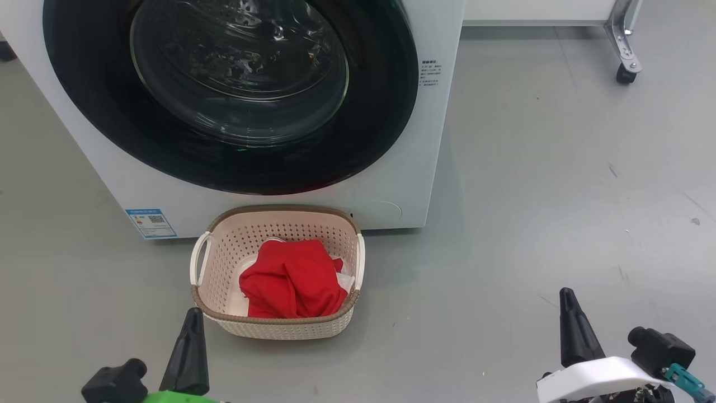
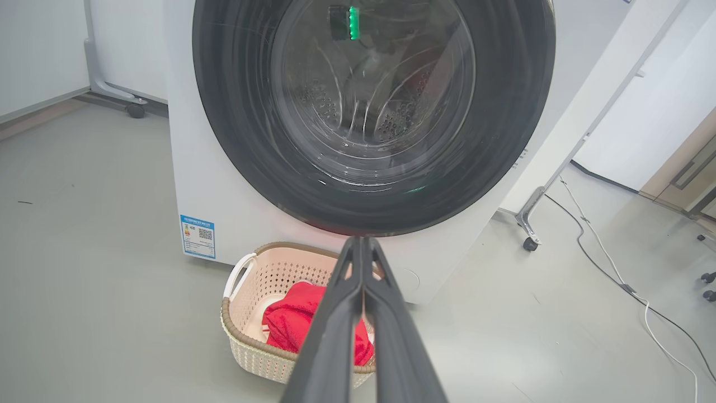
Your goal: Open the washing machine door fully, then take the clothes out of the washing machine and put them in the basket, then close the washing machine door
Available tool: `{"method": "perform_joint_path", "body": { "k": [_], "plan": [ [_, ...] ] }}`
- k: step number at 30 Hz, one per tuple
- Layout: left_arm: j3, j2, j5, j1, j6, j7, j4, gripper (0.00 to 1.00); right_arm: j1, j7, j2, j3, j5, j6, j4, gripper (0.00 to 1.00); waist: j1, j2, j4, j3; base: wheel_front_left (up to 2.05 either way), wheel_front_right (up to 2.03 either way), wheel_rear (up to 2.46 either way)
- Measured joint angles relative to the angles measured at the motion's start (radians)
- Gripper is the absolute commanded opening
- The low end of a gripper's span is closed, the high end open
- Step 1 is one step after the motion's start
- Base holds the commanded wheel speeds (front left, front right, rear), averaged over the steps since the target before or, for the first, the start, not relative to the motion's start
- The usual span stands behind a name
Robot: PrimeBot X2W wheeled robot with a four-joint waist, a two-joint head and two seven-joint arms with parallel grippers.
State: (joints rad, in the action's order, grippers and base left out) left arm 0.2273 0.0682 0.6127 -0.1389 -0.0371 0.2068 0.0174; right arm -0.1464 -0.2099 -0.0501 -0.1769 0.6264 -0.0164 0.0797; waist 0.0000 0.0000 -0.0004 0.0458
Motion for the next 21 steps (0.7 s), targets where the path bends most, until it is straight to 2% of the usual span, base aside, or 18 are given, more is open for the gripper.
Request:
{"method": "perform_joint_path", "body": {
  "k": [21],
  "plan": [
    [-0.044,0.011,0.251,0.022,0.025,-0.057,0.039,0.00,0.040,0.057,-0.018,0.046,0.248,-0.011,0.024,0.00,0.0000,0.0000,0.000,-0.009,0.00,0.00,0.00]
  ]
}}
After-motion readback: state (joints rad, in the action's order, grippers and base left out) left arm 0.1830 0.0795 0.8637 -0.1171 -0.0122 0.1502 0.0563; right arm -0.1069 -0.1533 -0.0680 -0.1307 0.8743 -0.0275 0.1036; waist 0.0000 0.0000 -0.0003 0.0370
